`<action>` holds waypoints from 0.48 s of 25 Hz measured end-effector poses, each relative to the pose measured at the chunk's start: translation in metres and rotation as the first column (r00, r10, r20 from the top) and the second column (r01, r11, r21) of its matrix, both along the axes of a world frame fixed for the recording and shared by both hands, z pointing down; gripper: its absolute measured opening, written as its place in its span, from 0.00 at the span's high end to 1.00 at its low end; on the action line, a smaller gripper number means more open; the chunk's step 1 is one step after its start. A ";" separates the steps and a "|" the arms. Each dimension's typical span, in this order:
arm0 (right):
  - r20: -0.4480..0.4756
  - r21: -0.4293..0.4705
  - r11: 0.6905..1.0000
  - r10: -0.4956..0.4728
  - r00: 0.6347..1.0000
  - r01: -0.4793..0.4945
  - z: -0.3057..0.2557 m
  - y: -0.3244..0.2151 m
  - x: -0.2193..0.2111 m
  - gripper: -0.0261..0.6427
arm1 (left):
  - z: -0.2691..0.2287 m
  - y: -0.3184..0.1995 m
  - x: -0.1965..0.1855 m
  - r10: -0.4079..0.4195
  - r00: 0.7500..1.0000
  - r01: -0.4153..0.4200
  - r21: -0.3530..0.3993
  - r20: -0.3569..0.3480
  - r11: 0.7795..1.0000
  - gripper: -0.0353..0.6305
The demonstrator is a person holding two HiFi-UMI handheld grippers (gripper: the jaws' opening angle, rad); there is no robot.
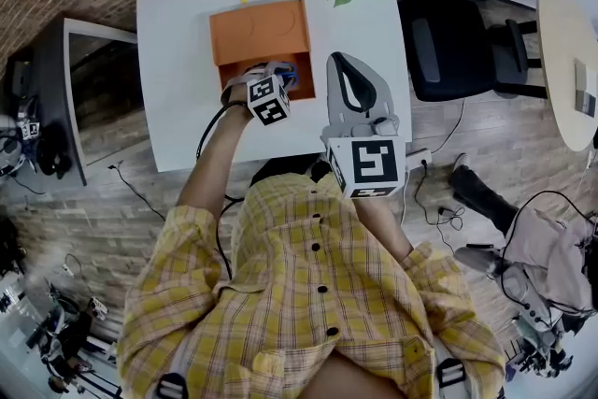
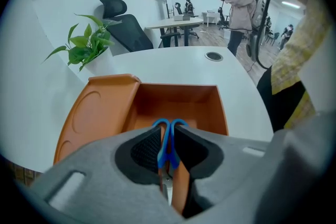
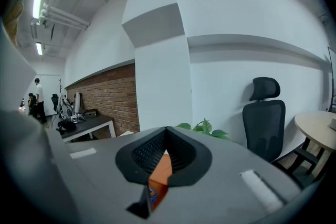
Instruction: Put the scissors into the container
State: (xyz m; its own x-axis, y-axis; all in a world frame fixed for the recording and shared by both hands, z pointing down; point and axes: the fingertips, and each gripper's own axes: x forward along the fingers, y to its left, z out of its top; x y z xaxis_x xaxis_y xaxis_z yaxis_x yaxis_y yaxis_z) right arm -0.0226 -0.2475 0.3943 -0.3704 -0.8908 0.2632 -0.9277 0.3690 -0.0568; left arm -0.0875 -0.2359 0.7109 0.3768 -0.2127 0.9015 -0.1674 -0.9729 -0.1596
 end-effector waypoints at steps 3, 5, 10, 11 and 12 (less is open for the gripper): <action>0.002 0.004 1.000 -0.003 1.000 0.003 -0.002 0.001 0.000 0.95 | -0.003 0.001 -0.001 -0.008 1.000 0.008 0.002 -0.007 1.000 0.82; 0.003 0.005 1.000 -0.006 1.000 0.006 -0.003 0.003 0.000 0.95 | -0.006 0.002 -0.002 -0.011 1.000 0.011 0.009 -0.007 1.000 0.82; 0.005 0.014 1.000 -0.017 1.000 0.017 -0.006 0.006 0.001 0.95 | -0.021 0.002 0.001 -0.041 0.998 0.043 0.045 -0.037 0.998 0.88; 0.005 0.017 1.000 -0.018 1.000 0.018 -0.007 0.007 0.002 0.95 | -0.024 0.002 0.001 -0.047 0.998 0.049 0.054 -0.041 0.997 0.89; 0.005 0.019 1.000 -0.020 1.000 0.020 -0.009 0.009 0.002 0.95 | -0.027 0.002 0.001 -0.051 0.998 0.054 0.065 -0.042 0.996 0.89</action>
